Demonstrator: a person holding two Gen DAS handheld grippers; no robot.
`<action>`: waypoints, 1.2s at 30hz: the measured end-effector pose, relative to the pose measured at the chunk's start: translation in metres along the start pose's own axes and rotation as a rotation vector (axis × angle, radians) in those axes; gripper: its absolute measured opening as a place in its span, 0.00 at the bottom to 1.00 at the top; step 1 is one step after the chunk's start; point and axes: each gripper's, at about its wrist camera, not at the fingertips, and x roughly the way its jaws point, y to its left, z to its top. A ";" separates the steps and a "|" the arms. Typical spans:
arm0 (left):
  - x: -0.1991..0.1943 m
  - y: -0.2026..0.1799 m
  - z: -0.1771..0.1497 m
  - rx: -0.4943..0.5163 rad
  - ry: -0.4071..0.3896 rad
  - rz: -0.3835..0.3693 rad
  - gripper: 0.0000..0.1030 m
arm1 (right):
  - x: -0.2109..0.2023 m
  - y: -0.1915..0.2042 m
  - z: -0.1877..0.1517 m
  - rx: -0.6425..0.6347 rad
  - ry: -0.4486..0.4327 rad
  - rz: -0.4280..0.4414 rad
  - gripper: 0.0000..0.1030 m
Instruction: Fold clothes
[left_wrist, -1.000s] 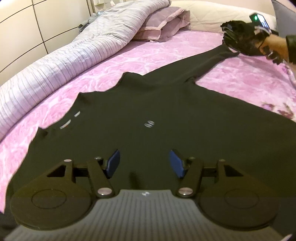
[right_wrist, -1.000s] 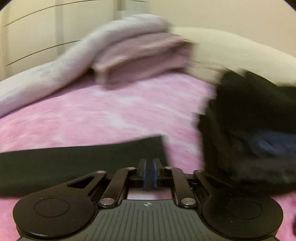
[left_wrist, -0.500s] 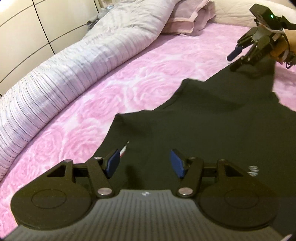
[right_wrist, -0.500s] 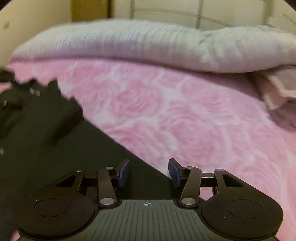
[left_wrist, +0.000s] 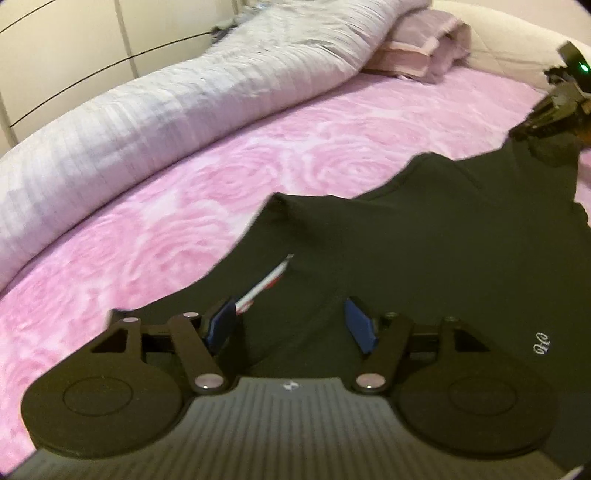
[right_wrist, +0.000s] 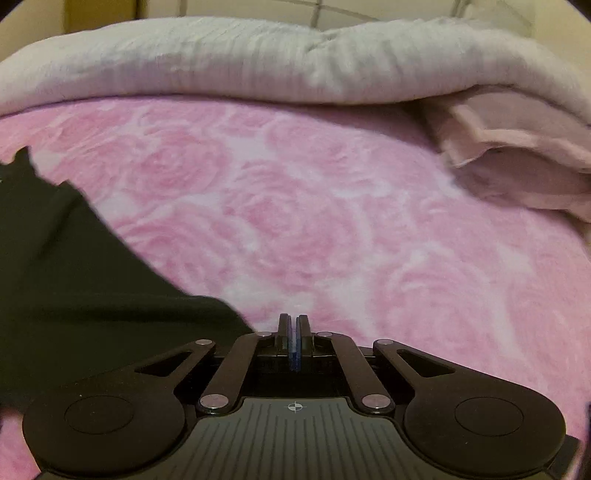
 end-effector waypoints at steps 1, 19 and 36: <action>-0.009 0.005 -0.003 -0.007 -0.007 0.010 0.59 | -0.008 0.003 0.001 0.004 -0.028 -0.007 0.00; -0.265 0.142 -0.188 -0.108 0.175 0.445 0.60 | -0.114 0.114 -0.030 -0.045 -0.008 0.152 0.44; -0.291 0.189 -0.328 0.609 0.390 0.686 0.61 | -0.172 0.340 -0.059 -0.356 -0.068 0.460 0.48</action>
